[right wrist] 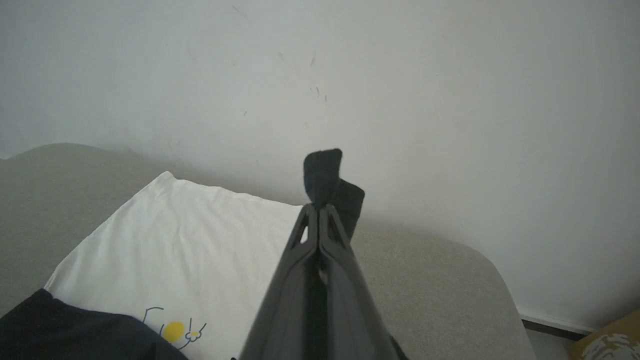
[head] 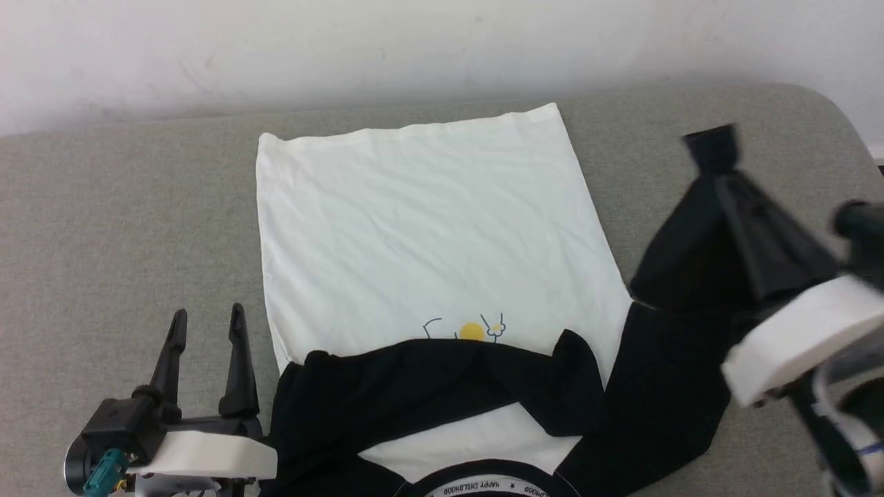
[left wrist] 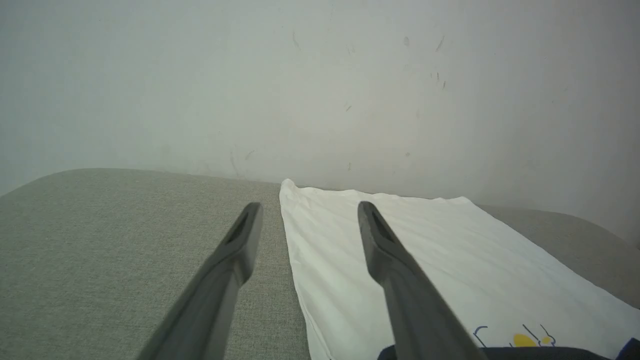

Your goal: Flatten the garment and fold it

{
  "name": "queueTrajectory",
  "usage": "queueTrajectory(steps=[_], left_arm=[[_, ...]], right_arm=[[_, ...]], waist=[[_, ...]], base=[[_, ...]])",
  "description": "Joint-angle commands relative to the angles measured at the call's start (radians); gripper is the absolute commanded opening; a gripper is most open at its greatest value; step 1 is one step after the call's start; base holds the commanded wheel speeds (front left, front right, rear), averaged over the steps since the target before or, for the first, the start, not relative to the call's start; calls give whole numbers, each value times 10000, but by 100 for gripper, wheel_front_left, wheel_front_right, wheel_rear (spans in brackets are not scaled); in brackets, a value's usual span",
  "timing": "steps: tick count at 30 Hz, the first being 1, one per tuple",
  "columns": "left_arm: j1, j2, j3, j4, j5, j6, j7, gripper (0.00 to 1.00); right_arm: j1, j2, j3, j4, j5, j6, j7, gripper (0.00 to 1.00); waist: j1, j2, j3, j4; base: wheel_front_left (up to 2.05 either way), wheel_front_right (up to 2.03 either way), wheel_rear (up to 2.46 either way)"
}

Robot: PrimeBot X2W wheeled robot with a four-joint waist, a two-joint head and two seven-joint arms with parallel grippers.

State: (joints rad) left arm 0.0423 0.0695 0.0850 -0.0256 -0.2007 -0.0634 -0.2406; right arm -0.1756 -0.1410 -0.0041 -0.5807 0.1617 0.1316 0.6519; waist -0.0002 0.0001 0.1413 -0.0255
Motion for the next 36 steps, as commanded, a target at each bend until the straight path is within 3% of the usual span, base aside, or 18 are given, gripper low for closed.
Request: queueTrajectory(steps=[1,13,26,35,36], left_arm=[[162,26,-35,-43,53,59,27,100],[54,32,-260,-48,-63,50,20,100],[-426,-21,-517,220,-196,72,-101,100],[-599,-53,-598,389,-236,119,-175,100],[-589,-55,-596,400,-233,128,-180,100]], right_arm=[[-136,-45,773,85,-45,-9,39,0],[-1675,319,5070,3283,542,-9,-516,0],[-2641,706,7634,7130,1283,-9,-967,0],[-2945,644,8380,8530,1892,-9,-872,1],[-2963,640,8393,8506,1999,-9,-900,42]], waist=[[2,-1,-65,-52],[2,-1,261,309],[2,-1,892,777],[2,-1,1080,803],[2,-1,1062,784]], base=[[0,0,0],[0,0,0],[0,0,0],[0,0,0],[0,0,0]])
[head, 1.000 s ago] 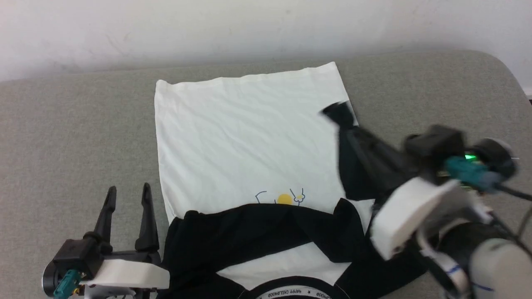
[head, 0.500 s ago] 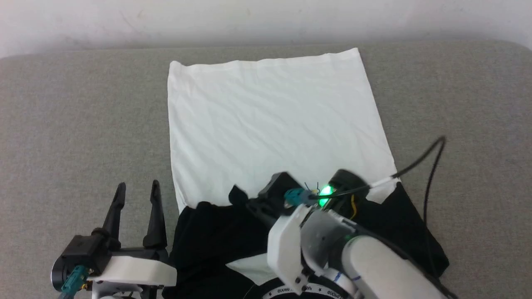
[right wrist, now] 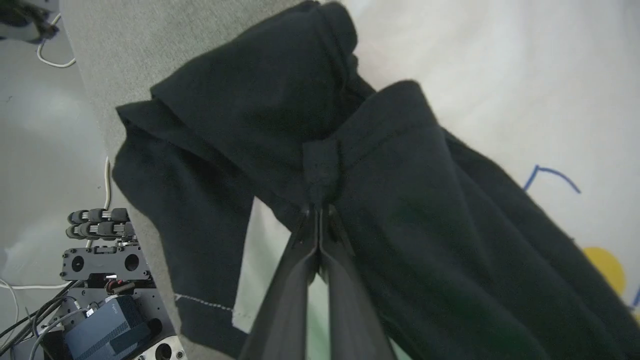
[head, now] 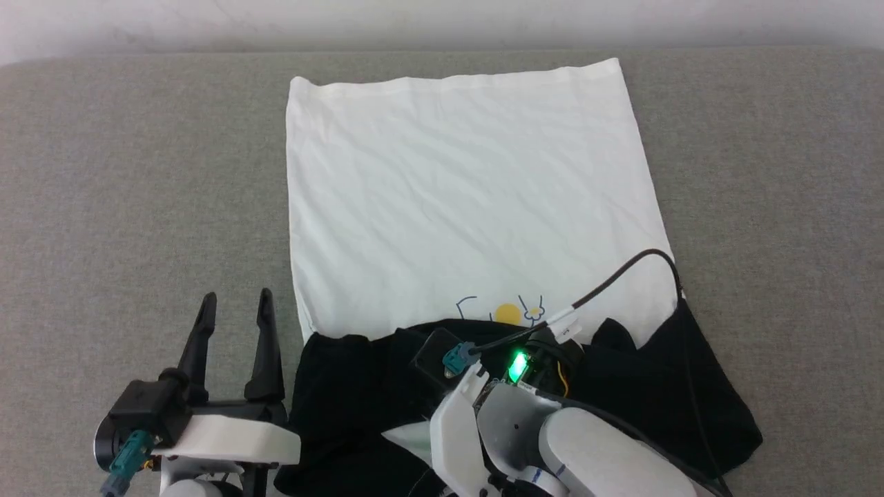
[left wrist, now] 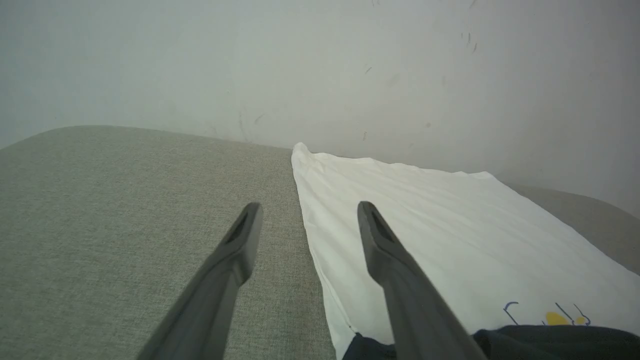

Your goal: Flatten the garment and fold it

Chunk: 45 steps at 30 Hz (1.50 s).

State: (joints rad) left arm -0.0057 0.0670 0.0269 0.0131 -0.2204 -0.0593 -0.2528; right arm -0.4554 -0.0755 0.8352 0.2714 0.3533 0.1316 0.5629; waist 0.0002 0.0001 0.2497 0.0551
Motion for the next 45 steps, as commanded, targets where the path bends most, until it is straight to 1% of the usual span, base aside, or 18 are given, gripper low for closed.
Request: queueTrajectory(steps=[1,4,8,12,15,19,22,26,31,38,40,43,45], left_arm=[[-90,-31,-11,22,-31,100,-61,100],[-15,-4,-10,7,9,125,-68,100],[123,115,34,-101,71,183,-60,100],[269,332,107,-346,102,220,187,100],[48,601,124,-485,30,98,601,100],[-805,1167,185,-425,-112,-101,1500,100],[-1805,1702,198,-155,-283,-253,2574,100],[-3454,2404,142,388,-470,-398,3969,100],[-5393,3177,139,1311,-674,-493,5403,100],[-7397,4201,203,2462,-771,-498,7413,100],[-7790,4479,268,2644,-792,-424,8069,100],[-8248,4875,402,2744,-778,-201,9001,100],[-8520,5035,536,2743,-772,60,9479,100]], right_arm=[[-171,-20,-45,-68,181,-9,-74,100],[-96,-9,-399,-448,426,-9,-460,100],[306,33,-1290,-1306,610,-9,-1308,100],[970,65,-2485,-2253,340,-9,-2145,100],[1534,86,-3487,-2883,-124,-9,-2562,100],[2122,124,-4746,-3591,-909,-9,-3053,100],[2371,172,-5579,-3986,-1529,-9,-3547,100],[2613,233,-6384,-4365,-1840,-9,-4119,100],[2669,248,-6873,-4511,-1597,-9,-4497,100],[2289,250,-6924,-4498,-1224,-9,-4935,100],[2167,251,-6877,-4439,-1158,-9,-5026,100],[2020,251,-6793,-4352,-1063,-9,-5169,100],[1975,251,-6764,-4280,-1049,-9,-5196,100]], waist=[[-2,-1,-62,-53],[-2,-1,-211,-164],[-2,-1,-515,-430],[-2,-1,-777,-863],[-2,-1,-797,-1157],[-2,-1,-540,-1545],[-2,-1,-141,-1832],[-2,-1,531,-2168],[-2,-1,1458,-2621],[-2,-1,2694,-3353],[-2,-1,3004,-3569],[-2,-1,3388,-3836],[-2,-1,3611,-3968]], base=[[0,0,0],[0,0,0],[0,0,0],[0,0,0],[0,0,0],[0,0,0],[0,0,0],[0,0,0],[0,0,0],[0,0,0],[0,0,0],[0,0,0],[0,0,0]])
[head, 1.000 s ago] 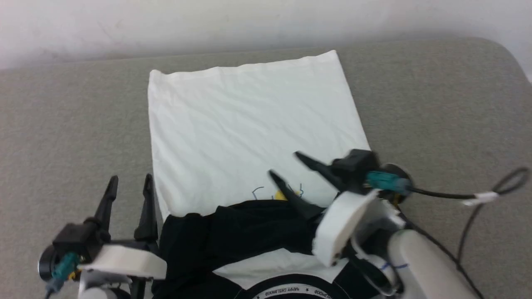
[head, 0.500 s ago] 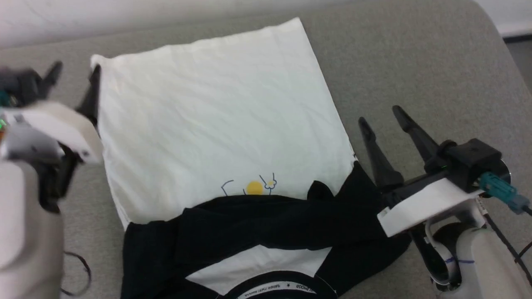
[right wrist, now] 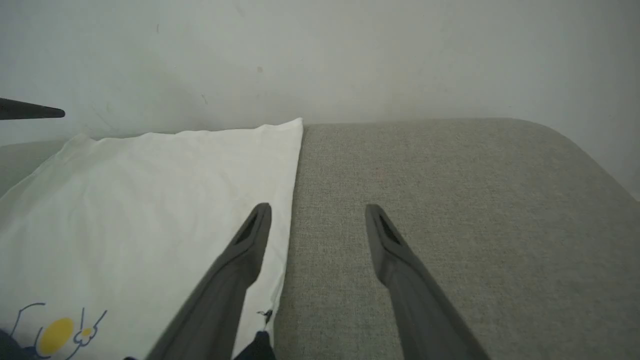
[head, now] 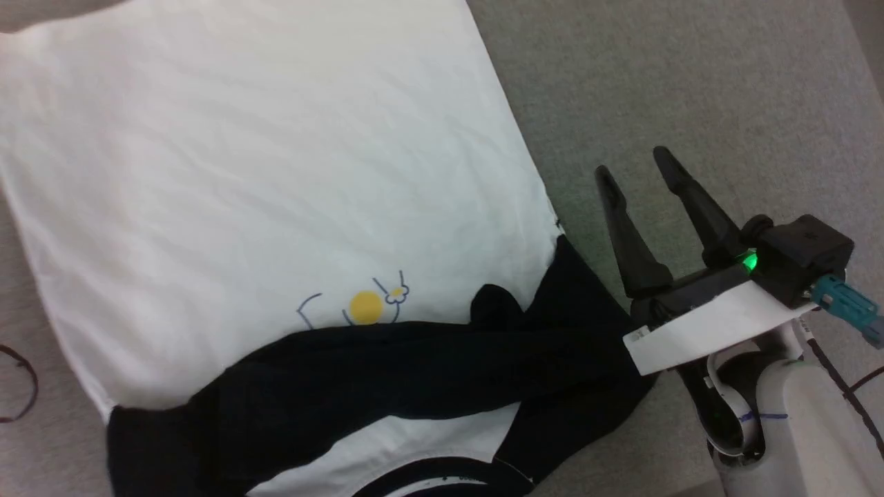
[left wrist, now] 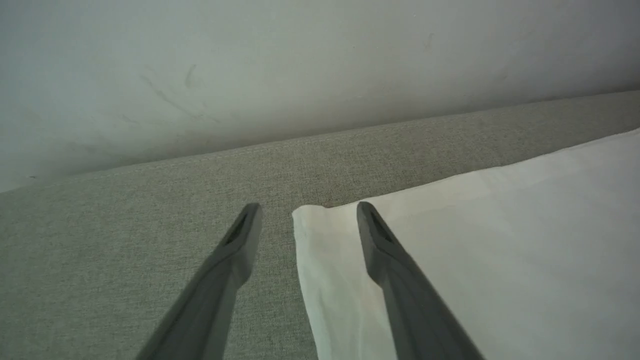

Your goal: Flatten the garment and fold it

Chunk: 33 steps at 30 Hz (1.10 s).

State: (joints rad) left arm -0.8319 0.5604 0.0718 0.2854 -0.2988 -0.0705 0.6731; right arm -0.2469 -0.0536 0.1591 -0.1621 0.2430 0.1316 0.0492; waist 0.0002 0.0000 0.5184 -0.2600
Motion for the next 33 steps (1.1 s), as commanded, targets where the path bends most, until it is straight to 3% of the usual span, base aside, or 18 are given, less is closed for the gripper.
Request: queueTrajectory(steps=[1,8,12,13,14,15,17,22,28,33], left_arm=[[-350,190,103,26,49,282,517,100],[-637,646,210,-226,379,1251,2618,100],[-574,830,198,-465,550,1546,3367,100],[-537,885,202,-521,577,1613,3604,75],[-486,949,199,-570,596,1650,3828,29],[-405,1004,193,-590,590,1665,4088,0],[-257,1008,186,-715,490,1658,4465,0],[-98,866,95,-1130,434,1609,4004,0],[-491,597,-308,-1138,441,1186,2473,0],[-1197,-43,-917,-938,403,832,1247,0]], right_arm=[[-120,32,30,87,74,-9,-67,100],[-103,33,315,295,459,-9,-332,100],[-166,33,393,397,526,-9,-425,100],[-182,33,403,427,537,-9,-444,100],[-200,33,399,459,544,-9,-455,100],[-215,33,381,493,544,-9,-462,100],[-248,33,345,561,502,-9,-417,100],[-810,33,367,596,128,-9,-119,100],[-2889,33,546,919,-481,-9,416,100],[-5291,33,437,2332,-456,-9,938,100]], waist=[[-2,0,1022,-871],[-2,0,1396,-1034],[-2,0,1438,-1059],[-2,0,1439,-1058],[-2,0,1434,-1047],[-2,0,1421,-1023],[-2,0,1384,-938],[-2,0,1314,-648],[-2,0,1295,-66],[-2,0,1376,665]], base=[[0,0,0],[0,0,0],[0,0,0],[0,0,0],[0,0,0],[0,0,0],[0,0,0],[0,0,0],[0,0,0],[0,0,0]])
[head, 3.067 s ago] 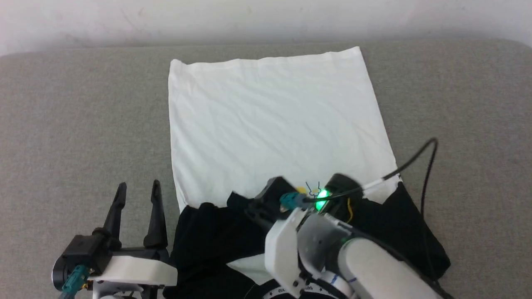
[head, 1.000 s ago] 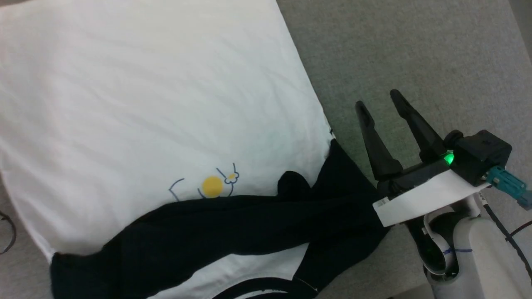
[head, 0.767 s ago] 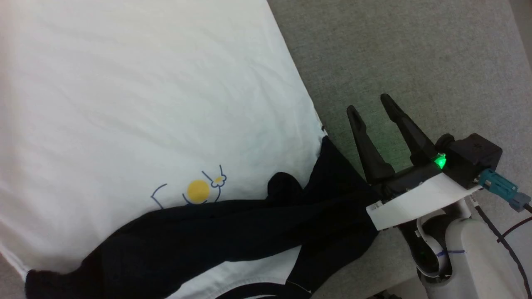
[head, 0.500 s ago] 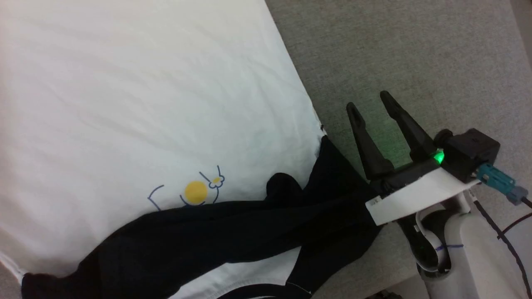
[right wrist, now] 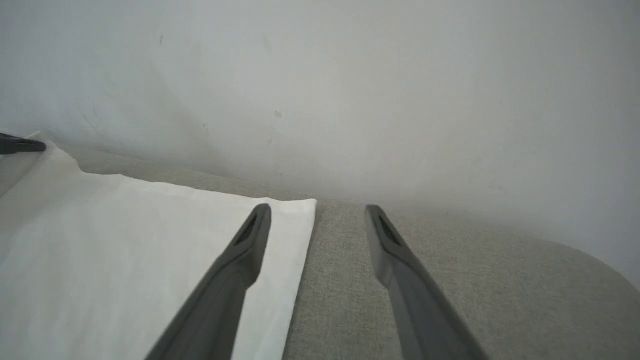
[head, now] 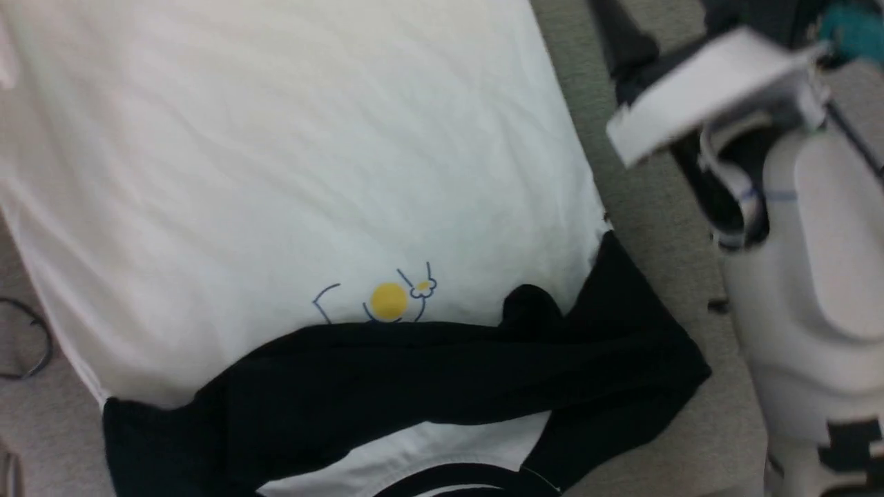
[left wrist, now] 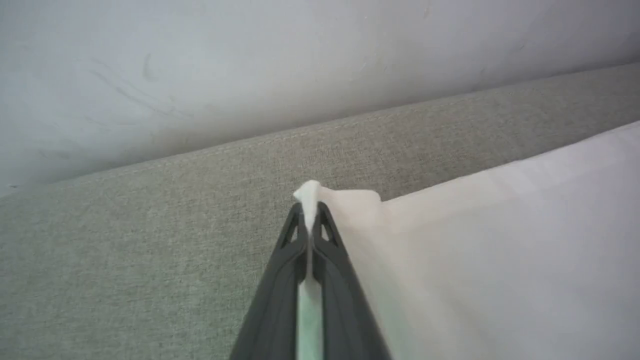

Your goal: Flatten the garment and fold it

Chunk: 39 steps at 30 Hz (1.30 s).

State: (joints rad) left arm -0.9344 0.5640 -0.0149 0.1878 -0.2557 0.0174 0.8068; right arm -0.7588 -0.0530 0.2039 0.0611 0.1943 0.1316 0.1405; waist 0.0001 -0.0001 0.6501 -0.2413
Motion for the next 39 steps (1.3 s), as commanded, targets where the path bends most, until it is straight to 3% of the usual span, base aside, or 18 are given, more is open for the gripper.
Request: queueTrajectory(steps=[1,7,14,21,29,30,31,32,33,39], left_arm=[[-307,-243,-189,85,-26,-98,-317,0],[-934,-1223,-962,615,34,-256,-1429,0],[-1451,-2130,-1645,895,9,-463,-2337,0],[-1740,-2532,-1979,1027,-63,-620,-2876,0],[-2055,-2657,-2077,1064,-176,-690,-3212,0],[-2089,-2657,-2085,1083,-183,-695,-3245,0],[-2115,-2659,-2095,1112,-191,-702,-3283,0],[-2135,-2652,-2105,1151,-206,-719,-3309,0],[-2156,-2638,-2111,1191,-219,-735,-3332,0],[-2256,-2456,-2081,1455,-294,-817,-3518,0]], right_arm=[[-630,28,-69,570,48,-9,228,100],[-3135,28,-562,3681,136,-9,1342,100],[-5197,28,-1581,6409,-815,-9,2654,100],[-6369,28,-2901,7869,-2264,-9,4069,100],[-7085,28,-3973,8229,-3445,-9,5462,100],[-7108,28,-4065,8254,-3519,-9,5658,90],[-7114,28,-4144,8286,-3587,-9,5865,49],[-7112,28,-4176,8317,-3662,-9,6079,31],[-7109,28,-4171,8326,-3745,-9,6273,0],[-7069,28,-3935,7982,-3637,-9,6259,0]], waist=[[-1,1,79,654],[-1,1,135,1772],[-1,1,483,2846],[-1,1,783,3390],[-1,1,1225,3515],[-1,1,1273,3512],[-1,1,1304,3508],[-1,1,1327,3499],[-1,1,1346,3487],[-1,1,1300,3351]], base=[[0,0,0],[0,0,0],[0,0,0],[0,0,0],[0,0,0],[0,0,0],[0,0,0],[0,0,0],[0,0,0],[0,0,0]])
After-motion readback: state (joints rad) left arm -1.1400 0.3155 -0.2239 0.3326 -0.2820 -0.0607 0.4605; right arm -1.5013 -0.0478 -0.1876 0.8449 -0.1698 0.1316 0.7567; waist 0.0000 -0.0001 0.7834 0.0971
